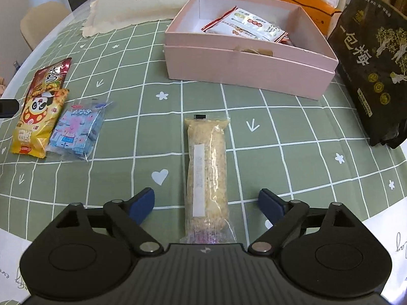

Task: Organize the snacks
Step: 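Lift the panda bag and rice bar off the table with both grippers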

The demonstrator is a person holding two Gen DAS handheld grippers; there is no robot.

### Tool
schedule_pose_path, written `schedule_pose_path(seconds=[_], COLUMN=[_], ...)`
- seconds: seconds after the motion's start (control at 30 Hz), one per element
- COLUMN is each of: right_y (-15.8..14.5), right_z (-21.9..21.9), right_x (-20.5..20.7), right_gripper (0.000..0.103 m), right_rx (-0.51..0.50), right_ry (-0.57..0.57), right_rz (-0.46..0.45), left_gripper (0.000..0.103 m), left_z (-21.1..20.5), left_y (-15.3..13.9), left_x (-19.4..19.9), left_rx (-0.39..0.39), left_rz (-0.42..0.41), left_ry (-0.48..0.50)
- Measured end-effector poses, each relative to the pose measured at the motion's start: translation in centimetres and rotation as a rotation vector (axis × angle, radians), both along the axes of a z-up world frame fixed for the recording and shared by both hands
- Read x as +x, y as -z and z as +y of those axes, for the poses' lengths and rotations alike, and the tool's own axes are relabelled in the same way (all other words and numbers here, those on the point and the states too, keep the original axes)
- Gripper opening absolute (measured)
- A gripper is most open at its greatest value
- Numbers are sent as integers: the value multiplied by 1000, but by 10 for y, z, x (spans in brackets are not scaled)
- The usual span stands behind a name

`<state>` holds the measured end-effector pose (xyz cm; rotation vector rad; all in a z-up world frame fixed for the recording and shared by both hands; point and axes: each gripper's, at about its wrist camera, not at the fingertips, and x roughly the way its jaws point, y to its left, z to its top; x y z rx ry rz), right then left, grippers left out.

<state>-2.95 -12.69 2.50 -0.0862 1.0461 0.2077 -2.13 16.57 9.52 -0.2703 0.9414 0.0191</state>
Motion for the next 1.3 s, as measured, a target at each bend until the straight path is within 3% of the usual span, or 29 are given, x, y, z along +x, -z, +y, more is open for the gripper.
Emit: schedule_pose_path(seconds=[0.13, 0.27, 0.37, 0.5, 0.57, 0.67, 0.77, 0.83, 0.9, 1.0, 1.1, 1.17, 1.3], right_y=[6, 7, 9, 11, 12, 13, 15, 16, 17, 17, 18, 18, 18], right_z=[-4, -6, -7, -8, -9, -10, -11, -11, -12, -14, -15, -15, -15], right_x=[-7, -9, -10, -16, -17, -17, -19, -21, -23, -24, -26, -26, -27], right_gripper=[99, 101, 103, 103, 103, 103, 103, 103, 103, 103, 103, 103, 103], right_rx=[9, 12, 13, 18, 22, 25, 32, 36, 40, 45, 48, 49, 50], right_ry=[14, 0, -18, -31, -43, -63, -74, -81, -90, -102, -109, -108, -106], right_rz=[-31, -45, -54, -92, -104, -115, -141, -158, -172, -186, -196, -199, -202], left_gripper=[23, 28, 33, 37, 38, 38, 37, 36, 36, 36, 39, 51, 60], left_z=[-22, -64, -81, -85, -87, -73, -42, -16, 7, 22, 12, 1, -24], left_y=[4, 21, 28, 31, 31, 19, 15, 19, 27, 37, 42, 44, 43], left_x=[6, 15, 16, 18, 16, 5, 1, 1, 0, -1, 7, 12, 19], left_rx=[77, 281, 344, 197, 184, 196, 153, 74, -59, -199, -183, -135, -9], left_rz=[29, 70, 69, 68, 59, 0, 4, 27, 50, 57, 65, 74, 73], left_ry=[46, 136, 180, 239, 238, 142, -5, -105, -191, -222, -147, -85, 36])
